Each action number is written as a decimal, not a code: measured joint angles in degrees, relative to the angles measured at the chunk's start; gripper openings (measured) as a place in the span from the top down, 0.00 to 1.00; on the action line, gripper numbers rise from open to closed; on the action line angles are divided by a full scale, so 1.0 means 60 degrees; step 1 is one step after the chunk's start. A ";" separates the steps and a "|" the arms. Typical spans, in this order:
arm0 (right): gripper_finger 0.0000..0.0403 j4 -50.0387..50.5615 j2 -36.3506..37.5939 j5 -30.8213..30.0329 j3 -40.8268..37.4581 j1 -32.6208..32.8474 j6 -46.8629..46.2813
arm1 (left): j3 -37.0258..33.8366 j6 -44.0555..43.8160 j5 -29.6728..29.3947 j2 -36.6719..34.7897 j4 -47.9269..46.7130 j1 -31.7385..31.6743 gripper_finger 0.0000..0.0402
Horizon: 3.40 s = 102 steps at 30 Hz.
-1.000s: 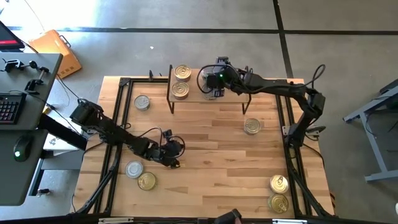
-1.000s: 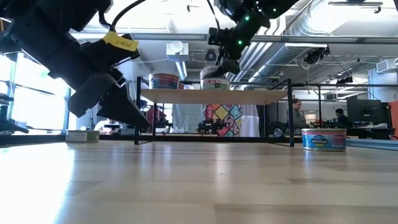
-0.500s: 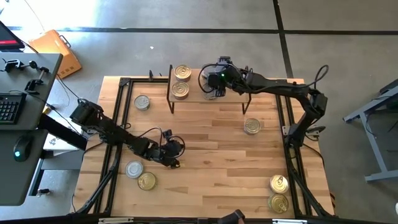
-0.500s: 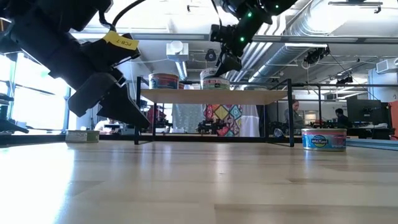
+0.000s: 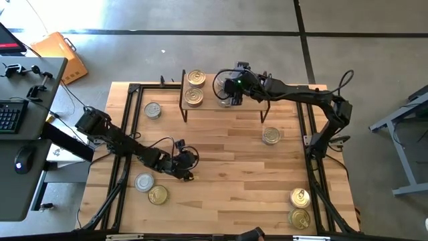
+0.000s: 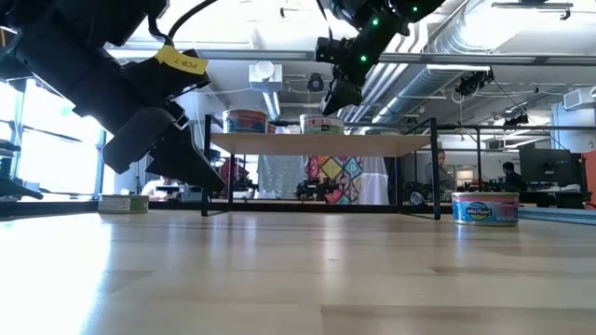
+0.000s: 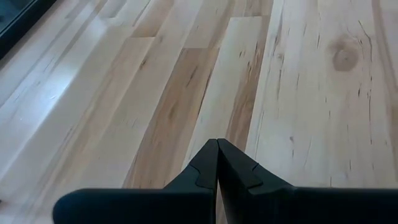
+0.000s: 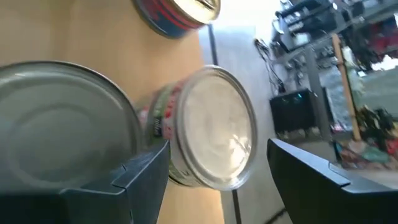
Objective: Stack canned seafood by type on shelf
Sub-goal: Put the green tuna can aligned with the other green tuna can on the shelf
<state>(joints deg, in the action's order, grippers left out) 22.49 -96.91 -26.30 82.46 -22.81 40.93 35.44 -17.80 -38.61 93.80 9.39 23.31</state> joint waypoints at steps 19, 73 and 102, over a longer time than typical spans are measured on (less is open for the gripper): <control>0.36 0.0337 0.1875 0.1176 -0.1711 0.3067 -0.3163 | 0.0000 -0.0124 0.0004 -0.0004 0.0090 0.0074 1.00; 0.36 -1.0901 0.0900 -0.0070 -0.8837 0.8007 -0.8069 | -0.0208 -0.6002 0.0399 -0.3668 -0.4977 0.4104 1.00; 0.36 -1.1509 0.0205 -0.0038 -0.8805 0.7927 -0.8072 | 0.0120 -1.1950 0.2654 -0.4273 -0.7525 0.6562 1.00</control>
<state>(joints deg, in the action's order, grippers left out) -46.57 -95.68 -26.53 29.63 24.75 -7.51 36.16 -89.50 -22.68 68.16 -35.76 62.68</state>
